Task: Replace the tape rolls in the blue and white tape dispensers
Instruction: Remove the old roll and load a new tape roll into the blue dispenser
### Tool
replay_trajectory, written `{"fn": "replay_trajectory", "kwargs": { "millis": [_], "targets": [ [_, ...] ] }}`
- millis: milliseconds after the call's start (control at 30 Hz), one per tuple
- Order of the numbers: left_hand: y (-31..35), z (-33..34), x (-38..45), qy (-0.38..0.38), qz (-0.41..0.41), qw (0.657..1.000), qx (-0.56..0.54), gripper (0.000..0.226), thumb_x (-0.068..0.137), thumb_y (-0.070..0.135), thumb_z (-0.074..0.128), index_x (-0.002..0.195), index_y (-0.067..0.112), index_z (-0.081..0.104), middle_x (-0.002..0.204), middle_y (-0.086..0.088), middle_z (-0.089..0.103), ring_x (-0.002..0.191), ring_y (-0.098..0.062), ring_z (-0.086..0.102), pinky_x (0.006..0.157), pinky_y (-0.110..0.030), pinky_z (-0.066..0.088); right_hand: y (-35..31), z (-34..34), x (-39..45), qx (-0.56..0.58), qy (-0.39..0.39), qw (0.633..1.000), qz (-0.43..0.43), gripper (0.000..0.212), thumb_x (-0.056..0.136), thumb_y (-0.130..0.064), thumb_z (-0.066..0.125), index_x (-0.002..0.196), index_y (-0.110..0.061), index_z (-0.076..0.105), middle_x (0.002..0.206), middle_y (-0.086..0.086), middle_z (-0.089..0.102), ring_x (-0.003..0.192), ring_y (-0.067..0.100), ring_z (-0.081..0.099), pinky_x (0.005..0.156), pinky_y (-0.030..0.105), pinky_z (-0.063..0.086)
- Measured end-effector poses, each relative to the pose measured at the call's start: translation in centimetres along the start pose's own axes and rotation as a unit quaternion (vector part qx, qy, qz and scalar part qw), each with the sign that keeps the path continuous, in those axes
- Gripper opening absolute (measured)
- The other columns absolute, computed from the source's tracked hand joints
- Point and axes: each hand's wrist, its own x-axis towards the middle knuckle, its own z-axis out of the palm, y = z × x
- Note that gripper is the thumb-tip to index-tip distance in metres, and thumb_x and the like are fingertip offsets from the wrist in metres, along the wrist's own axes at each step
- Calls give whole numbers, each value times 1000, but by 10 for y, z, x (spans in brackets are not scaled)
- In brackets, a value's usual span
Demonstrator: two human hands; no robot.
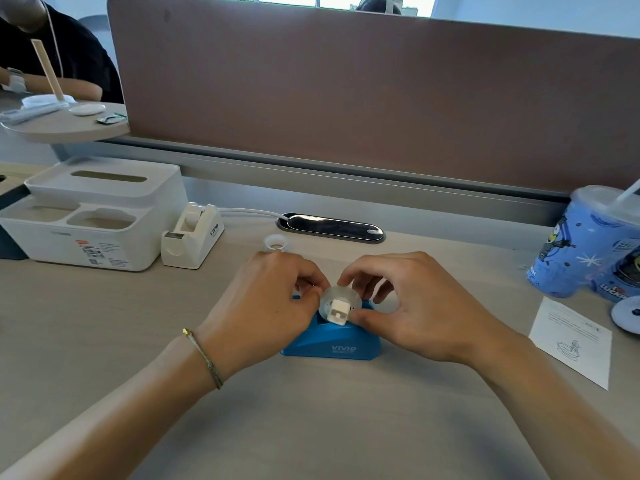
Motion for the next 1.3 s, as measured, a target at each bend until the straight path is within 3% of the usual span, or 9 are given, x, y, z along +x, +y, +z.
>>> {"fn": "replay_trajectory", "kwargs": {
  "millis": [100,267,400,600,767,900,1067,1167,1300],
  "targets": [
    [0,-2,0,-9,1,1000,-10,22,91,22,60,99,31,78,84,20,67,80,6,59,65,2,40,-1,2,1,-3,5,1000,3,38,78,-50,74,114,-40,65,97,-22,69,87,3,64,79,27,58],
    [-2,-6,0,-31,11,999,2,21,90,25,61,102,33,77,89,19,70,85,2,61,64,-1,40,-6,5,2,-30,10,999,-7,33,81,-43,73,112,-34,70,97,-19,70,85,6,63,78,30,58],
    [-1,-12,0,-71,26,997,16,27,78,45,74,103,36,72,85,16,69,83,-2,61,62,-4,39,-4,2,2,-17,17,1000,14,30,76,-34,78,105,-32,71,93,-18,70,84,6,63,77,28,58],
    [3,4,-1,-21,70,995,64,42,73,65,70,98,31,75,77,10,64,76,-6,54,64,-10,30,-1,-2,2,11,0,1000,23,27,75,-33,81,101,-32,72,92,-18,70,86,3,63,77,23,56],
    [1,8,0,5,71,996,46,35,73,55,77,94,28,79,75,10,68,74,-7,57,62,-12,37,-3,-2,1,-32,17,999,-8,24,77,-35,76,100,-28,77,86,-16,70,79,7,61,72,27,55],
    [2,14,2,22,72,997,32,27,73,48,80,89,26,81,69,7,69,70,-11,59,66,-25,47,-4,-1,0,-60,29,997,-23,17,76,-33,72,90,-26,77,77,-11,67,73,12,59,67,34,53],
    [2,16,6,27,86,994,56,28,72,54,77,83,28,79,67,10,67,69,-11,56,71,-23,33,-4,-2,-1,-64,31,997,-26,16,77,-32,73,91,-26,78,76,-13,65,72,11,58,66,33,53],
    [1,15,6,22,91,994,55,25,74,50,77,83,27,80,65,10,66,69,-12,55,74,-25,37,-5,-1,-2,-67,36,997,-32,16,77,-32,72,89,-25,78,76,-10,66,72,12,57,65,36,52],
    [2,17,3,25,108,990,88,19,79,46,71,81,27,77,67,9,67,72,-14,58,90,-31,40,-4,-2,-2,-75,29,996,-34,16,78,-34,71,89,-25,78,75,-8,64,71,13,57,64,39,52]
  ]
}}
